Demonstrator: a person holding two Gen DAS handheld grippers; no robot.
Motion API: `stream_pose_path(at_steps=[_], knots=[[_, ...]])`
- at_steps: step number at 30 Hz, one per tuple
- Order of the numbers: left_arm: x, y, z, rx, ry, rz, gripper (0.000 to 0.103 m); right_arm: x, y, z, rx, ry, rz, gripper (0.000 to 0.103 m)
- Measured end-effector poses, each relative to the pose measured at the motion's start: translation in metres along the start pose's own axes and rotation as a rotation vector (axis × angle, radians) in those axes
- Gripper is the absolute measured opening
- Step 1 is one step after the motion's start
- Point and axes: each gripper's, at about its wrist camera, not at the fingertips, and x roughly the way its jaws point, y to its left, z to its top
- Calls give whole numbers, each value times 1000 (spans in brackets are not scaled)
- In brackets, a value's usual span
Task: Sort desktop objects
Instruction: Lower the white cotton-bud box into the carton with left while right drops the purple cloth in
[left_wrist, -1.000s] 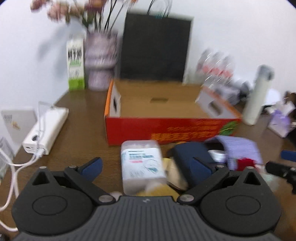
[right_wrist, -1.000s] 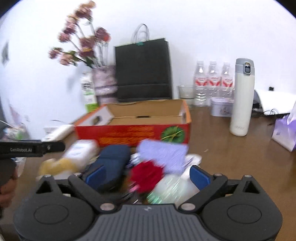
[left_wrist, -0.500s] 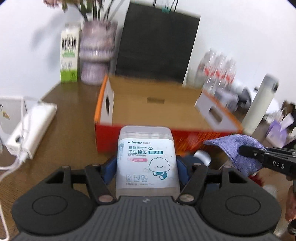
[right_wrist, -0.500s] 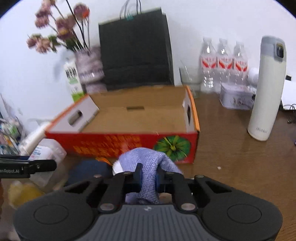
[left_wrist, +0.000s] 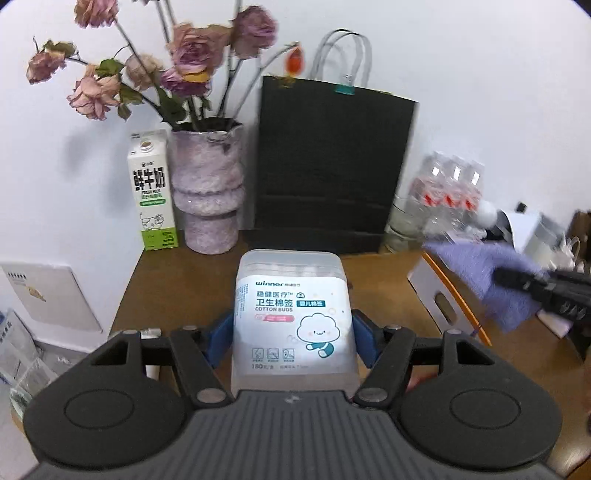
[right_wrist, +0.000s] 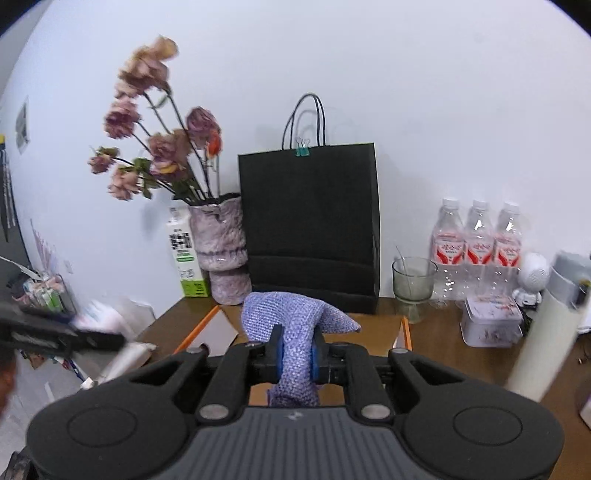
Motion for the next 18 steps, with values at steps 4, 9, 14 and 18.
stream_pose_path(at_steps=[4, 9, 14, 18], knots=[[40, 6, 19, -30, 76, 2, 68, 61, -8, 13, 11, 94, 4, 13], [129, -23, 9, -33, 201, -10, 68, 145, -18, 4, 77, 240, 5, 13], [187, -35, -4, -10, 286, 31, 68, 208, -27, -22, 163, 395, -53, 20], [200, -30, -6, -4, 305, 25, 74, 216, -21, -36, 135, 444, -72, 49]])
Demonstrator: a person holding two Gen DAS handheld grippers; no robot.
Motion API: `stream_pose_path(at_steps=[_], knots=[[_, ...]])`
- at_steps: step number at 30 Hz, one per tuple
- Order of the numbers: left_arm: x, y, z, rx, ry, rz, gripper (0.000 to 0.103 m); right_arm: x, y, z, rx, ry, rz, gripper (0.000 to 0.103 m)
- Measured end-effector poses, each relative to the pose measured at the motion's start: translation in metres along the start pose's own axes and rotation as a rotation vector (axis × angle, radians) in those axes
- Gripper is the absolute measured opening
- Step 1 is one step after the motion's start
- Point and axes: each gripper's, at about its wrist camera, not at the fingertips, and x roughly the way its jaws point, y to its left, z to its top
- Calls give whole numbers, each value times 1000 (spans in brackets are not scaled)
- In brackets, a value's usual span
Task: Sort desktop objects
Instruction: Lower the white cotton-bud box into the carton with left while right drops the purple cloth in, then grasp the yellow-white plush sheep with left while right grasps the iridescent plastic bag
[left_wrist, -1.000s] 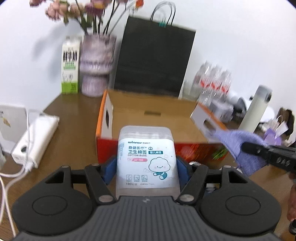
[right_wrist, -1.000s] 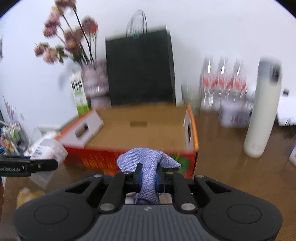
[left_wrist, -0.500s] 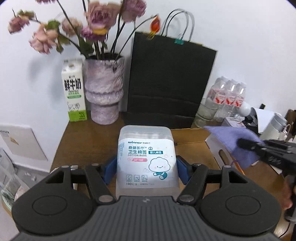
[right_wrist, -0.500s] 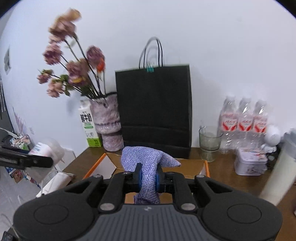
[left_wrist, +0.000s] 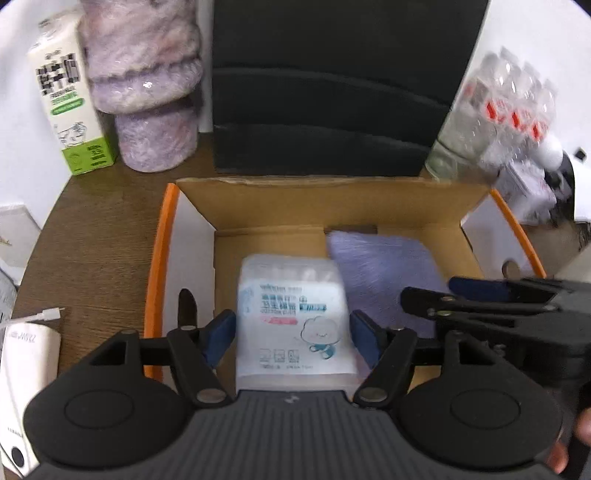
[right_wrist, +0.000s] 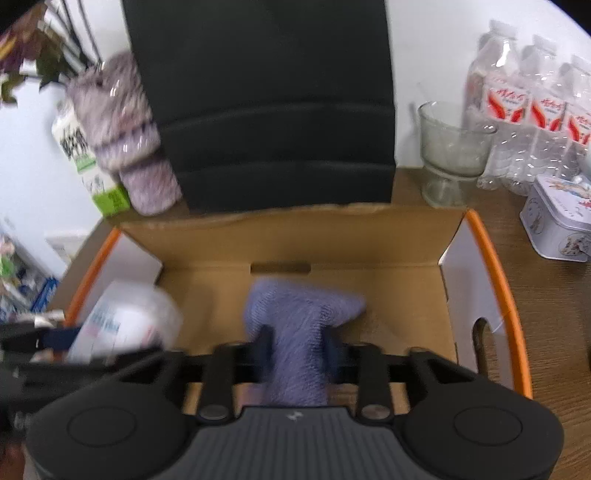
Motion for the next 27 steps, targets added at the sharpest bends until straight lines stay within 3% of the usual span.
stream_pose_path(at_steps=[5, 8, 10, 11, 13, 15, 18, 20, 24, 27], knots=[[-54, 5, -14, 31, -104, 9, 85, -41, -4, -8, -41, -37, 0, 71], [-108, 13, -38, -32, -205, 8, 102, -82, 2, -29, -99, -112, -31, 77], [-139, 19, -73, -60, -318, -47, 103, -112, 10, -55, -161, -180, -36, 82], [-149, 20, -92, -56, -330, -64, 103, -124, 15, -69, -197, -206, -24, 90], [-163, 23, -130, -89, -314, -45, 103, -148, 22, -101, -241, -259, 3, 92], [-178, 26, -173, -173, -351, -60, 103, -169, 29, -136, -263, -288, -3, 92], [-186, 23, -228, -224, -348, -192, 103, -194, 39, -182, -307, -359, -33, 92], [-183, 16, -258, -230, -317, -228, 103, -207, 45, -211, -298, -403, -62, 94], [-180, 2, -300, -158, -353, -121, 103, -211, 44, -252, -220, -396, -63, 94], [-175, -6, -309, -65, -369, -47, 103, -207, 39, -272, -151, -360, -37, 98]])
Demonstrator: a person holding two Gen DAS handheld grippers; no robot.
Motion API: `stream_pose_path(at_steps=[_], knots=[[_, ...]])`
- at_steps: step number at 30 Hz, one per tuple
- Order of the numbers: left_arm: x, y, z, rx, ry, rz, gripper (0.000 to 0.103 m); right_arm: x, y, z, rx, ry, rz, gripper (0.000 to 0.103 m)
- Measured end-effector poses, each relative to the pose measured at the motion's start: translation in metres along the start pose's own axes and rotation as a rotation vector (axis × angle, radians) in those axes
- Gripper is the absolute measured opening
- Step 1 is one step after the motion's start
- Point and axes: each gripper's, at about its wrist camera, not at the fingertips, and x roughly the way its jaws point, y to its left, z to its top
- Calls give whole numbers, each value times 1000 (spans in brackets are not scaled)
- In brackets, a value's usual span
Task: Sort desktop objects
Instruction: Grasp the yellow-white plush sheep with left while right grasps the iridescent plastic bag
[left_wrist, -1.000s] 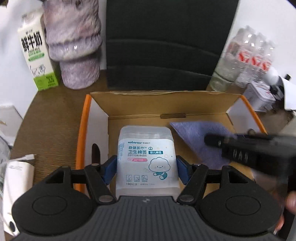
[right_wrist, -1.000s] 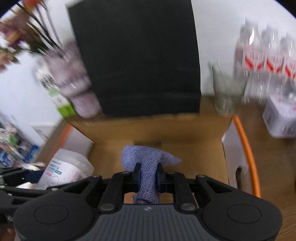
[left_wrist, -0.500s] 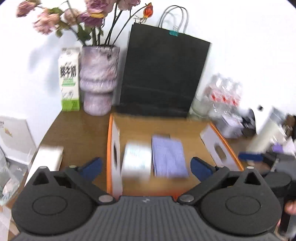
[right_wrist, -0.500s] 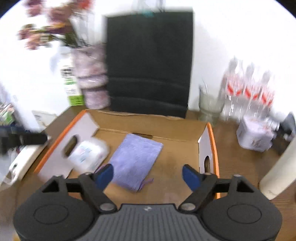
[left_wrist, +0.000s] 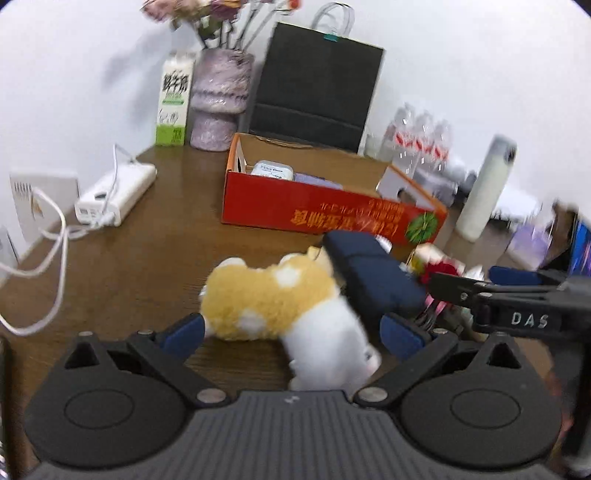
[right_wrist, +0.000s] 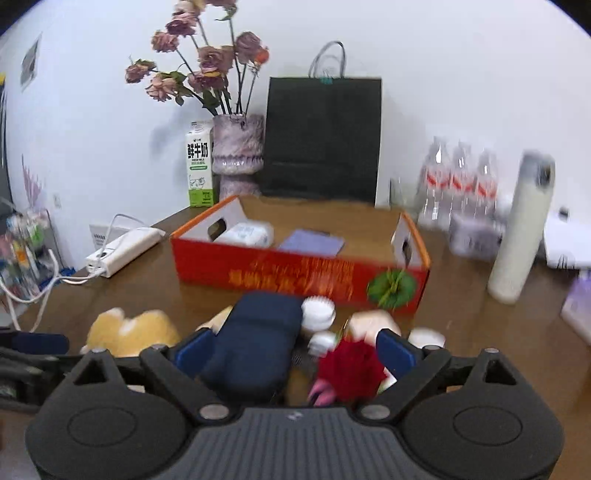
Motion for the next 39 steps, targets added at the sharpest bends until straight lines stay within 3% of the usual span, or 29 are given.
stream_pose_path(at_steps=[3, 6, 15, 19, 22, 25, 26, 28, 30, 31, 33, 34, 39], knots=[[1, 2, 0, -4, -3, 14, 103, 4, 3, -8, -8, 52, -81, 99], [2, 5, -1, -35, 22, 6, 103, 0, 8, -11, -31, 43, -134, 99], [6, -4, -3, -30, 48, 6, 103, -12, 5, -12, -15, -2, -93, 99], [13, -18, -6, 12, 33, -31, 103, -17, -25, -17, 39, -36, -103, 99], [30, -25, -1, 38, 43, 6, 103, -10, -49, -25, 133, 8, -61, 91], [46, -23, 6, -4, 72, -21, 102, -3, -53, -34, 118, 27, -78, 86], [51, -21, 7, -24, 89, -21, 98, 0, -52, -36, 112, 29, -92, 83], [58, -17, 7, -45, 130, -21, 64, 4, -56, -38, 123, 25, -100, 76], [57, -16, 4, -19, 134, -14, 52, 8, -62, -37, 137, 13, -95, 75], [54, -16, 0, 6, 126, -15, 51, 13, -64, -36, 141, 10, -98, 75], [48, -13, -5, 11, 123, -15, 49, 25, -68, -34, 142, 36, -110, 61], [43, -12, -7, 4, 122, -13, 49, 31, -69, -33, 140, 57, -121, 39], [10, -7, -12, 33, 69, -9, 49, 9, -62, -29, 117, 18, -91, 33]])
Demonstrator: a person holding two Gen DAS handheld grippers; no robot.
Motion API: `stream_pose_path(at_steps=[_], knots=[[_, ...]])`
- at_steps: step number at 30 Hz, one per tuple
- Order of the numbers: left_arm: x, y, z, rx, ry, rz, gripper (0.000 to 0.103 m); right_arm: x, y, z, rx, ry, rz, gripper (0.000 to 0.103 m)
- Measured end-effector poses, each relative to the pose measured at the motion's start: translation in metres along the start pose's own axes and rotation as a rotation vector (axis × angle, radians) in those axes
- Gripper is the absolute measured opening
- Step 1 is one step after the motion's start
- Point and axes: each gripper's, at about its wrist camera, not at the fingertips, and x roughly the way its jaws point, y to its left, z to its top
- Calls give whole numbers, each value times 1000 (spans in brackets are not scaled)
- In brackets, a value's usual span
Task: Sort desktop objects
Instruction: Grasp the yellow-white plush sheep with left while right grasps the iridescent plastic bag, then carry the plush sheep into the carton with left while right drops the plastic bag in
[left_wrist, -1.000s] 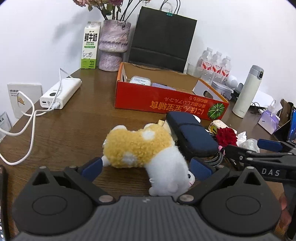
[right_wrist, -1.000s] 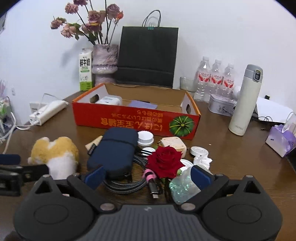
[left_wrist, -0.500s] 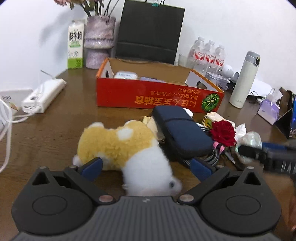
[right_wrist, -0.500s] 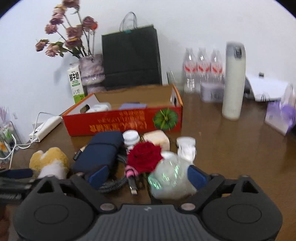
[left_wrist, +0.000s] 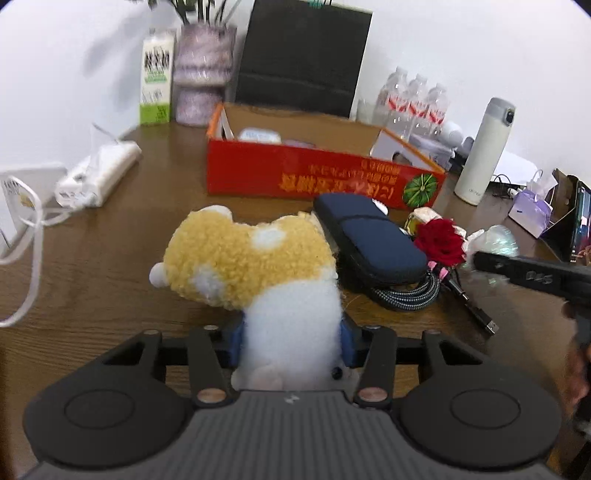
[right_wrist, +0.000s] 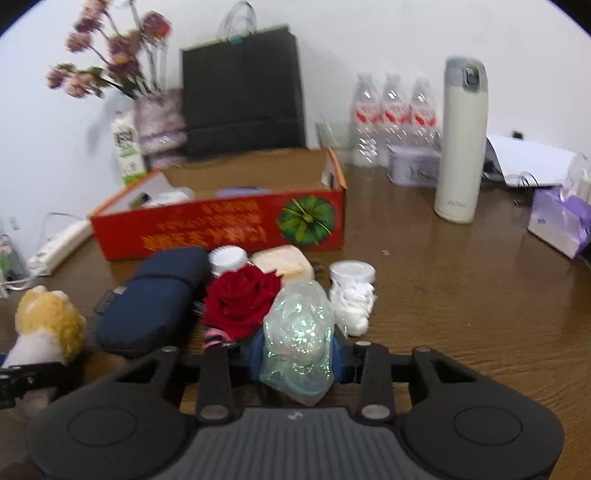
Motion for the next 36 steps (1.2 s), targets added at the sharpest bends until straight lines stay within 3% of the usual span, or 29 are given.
stream_pose_path(at_steps=[3, 7, 12, 15, 18, 22, 26, 30, 31, 34, 36], knots=[[-13, 1, -3, 14, -27, 20, 49, -37, 3, 1, -27, -66, -7, 33], [-20, 3, -2, -4, -37, 5, 49, -72, 10, 0, -34, -88, 112, 33], [-20, 3, -2, -32, -8, -16, 50, -73, 36, -13, -73, -61, 217, 33], [-27, 1, 1, -18, -37, -11, 50, -71, 47, -16, -75, -60, 264, 33], [-26, 1, 21, -32, -66, -27, 50, -69, 50, -8, -65, -78, 256, 33], [-2, -8, 83, -11, -96, -77, 50, -51, 36, 33, -32, -123, 212, 34], [47, -18, 168, 7, -81, -115, 50, -13, 23, 101, -60, -169, 157, 34], [122, -17, 243, 0, -10, -82, 50, 65, 6, 167, -52, -103, 111, 34], [147, -13, 256, -18, 29, -68, 50, 93, 1, 182, -29, -39, 110, 34], [214, -4, 274, -96, 144, -38, 50, 158, 2, 210, -67, 50, 71, 34], [249, -10, 272, -64, 192, 16, 50, 196, 5, 219, -94, 106, 49, 34]])
